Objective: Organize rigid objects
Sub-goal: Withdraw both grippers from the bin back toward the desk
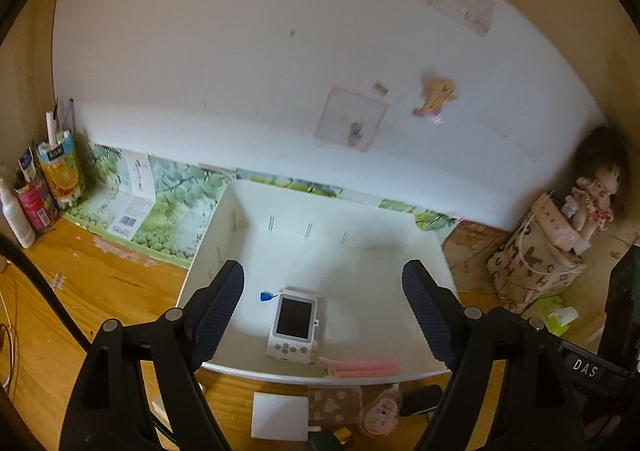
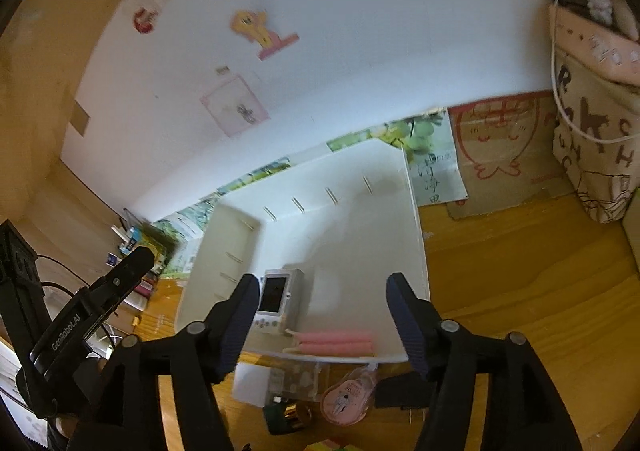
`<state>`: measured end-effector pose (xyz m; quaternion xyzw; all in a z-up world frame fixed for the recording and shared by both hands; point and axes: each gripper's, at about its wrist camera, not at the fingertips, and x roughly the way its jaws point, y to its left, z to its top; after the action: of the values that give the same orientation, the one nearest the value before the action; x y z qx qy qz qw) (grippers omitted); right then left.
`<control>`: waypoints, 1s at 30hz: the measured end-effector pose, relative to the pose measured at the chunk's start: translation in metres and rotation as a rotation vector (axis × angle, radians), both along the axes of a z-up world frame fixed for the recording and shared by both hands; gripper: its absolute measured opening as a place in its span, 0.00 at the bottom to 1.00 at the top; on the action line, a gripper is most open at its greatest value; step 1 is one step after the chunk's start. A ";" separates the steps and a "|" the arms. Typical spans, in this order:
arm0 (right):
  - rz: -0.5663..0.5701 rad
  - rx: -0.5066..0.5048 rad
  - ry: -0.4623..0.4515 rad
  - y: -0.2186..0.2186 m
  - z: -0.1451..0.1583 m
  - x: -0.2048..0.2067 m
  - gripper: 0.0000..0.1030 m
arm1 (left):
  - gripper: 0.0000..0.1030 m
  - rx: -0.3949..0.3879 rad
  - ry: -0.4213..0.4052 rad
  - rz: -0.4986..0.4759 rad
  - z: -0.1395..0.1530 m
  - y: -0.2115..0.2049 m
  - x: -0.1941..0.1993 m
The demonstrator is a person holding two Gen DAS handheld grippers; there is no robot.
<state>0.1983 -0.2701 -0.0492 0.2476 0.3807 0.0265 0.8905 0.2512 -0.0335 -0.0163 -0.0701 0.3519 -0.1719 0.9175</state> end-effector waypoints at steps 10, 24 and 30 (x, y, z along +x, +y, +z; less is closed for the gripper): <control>-0.008 -0.009 -0.079 0.008 0.028 -0.055 0.74 | 0.82 -0.006 -0.072 -0.027 0.028 0.007 -0.056; 0.033 -0.102 -0.131 0.037 0.037 -0.140 0.79 | 0.82 0.011 -0.053 0.017 0.025 0.031 -0.132; 0.085 -0.128 -0.126 0.057 0.026 -0.168 0.79 | 0.82 0.048 0.002 0.067 0.010 0.046 -0.156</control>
<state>0.0300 -0.2129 -0.0229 0.1714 0.3353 0.0555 0.9247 0.0950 0.0123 -0.0060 -0.0602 0.3545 -0.1325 0.9237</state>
